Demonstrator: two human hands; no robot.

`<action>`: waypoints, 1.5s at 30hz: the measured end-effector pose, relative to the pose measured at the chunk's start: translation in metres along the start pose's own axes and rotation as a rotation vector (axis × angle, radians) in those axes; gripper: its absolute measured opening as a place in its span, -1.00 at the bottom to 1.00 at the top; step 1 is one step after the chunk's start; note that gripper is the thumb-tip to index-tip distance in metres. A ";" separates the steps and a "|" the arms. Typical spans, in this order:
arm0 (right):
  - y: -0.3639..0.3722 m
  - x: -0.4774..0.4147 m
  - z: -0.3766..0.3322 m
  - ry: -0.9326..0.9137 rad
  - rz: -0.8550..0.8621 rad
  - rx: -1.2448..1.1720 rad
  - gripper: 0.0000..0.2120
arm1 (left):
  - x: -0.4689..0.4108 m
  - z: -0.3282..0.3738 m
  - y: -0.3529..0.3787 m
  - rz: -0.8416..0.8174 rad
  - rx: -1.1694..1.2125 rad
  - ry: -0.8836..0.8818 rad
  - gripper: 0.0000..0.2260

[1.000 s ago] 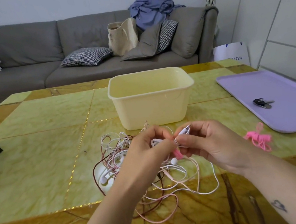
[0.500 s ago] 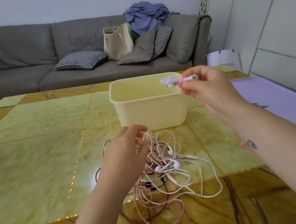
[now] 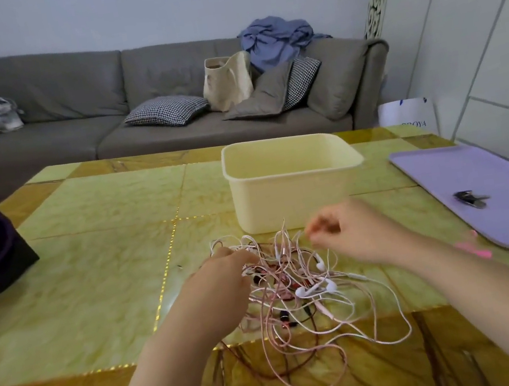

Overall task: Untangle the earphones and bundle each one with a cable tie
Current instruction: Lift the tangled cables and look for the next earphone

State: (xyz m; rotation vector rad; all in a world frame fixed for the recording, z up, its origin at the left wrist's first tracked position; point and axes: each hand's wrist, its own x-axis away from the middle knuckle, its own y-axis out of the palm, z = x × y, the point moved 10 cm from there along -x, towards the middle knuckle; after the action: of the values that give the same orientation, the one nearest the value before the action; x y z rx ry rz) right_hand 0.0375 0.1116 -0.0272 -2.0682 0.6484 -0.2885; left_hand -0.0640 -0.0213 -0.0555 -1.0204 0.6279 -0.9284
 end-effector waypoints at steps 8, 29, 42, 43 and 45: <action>0.063 0.023 0.035 -0.058 -0.192 0.308 -0.89 | -0.010 -0.009 -0.013 0.129 0.093 -0.031 -0.63; -0.020 0.018 0.087 0.152 0.201 -0.349 -0.97 | -0.017 0.011 -0.073 0.564 0.783 -0.001 -0.83; -0.013 -0.011 -0.078 -0.249 -0.007 -0.208 -0.91 | 0.007 0.032 -0.089 0.440 1.097 0.256 -0.55; -0.019 -0.016 -0.084 -0.255 0.027 -0.195 -0.90 | 0.010 0.029 -0.095 0.467 1.101 0.272 -0.52; -0.043 -0.021 -0.082 -0.233 0.164 -0.182 -0.85 | 0.013 0.021 -0.103 0.522 1.102 0.286 -0.46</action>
State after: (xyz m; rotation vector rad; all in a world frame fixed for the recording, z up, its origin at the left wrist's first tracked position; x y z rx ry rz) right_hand -0.0017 0.0833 0.0546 -2.1630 0.7164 0.1089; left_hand -0.0765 -0.0459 0.0468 0.2606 0.4639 -0.7733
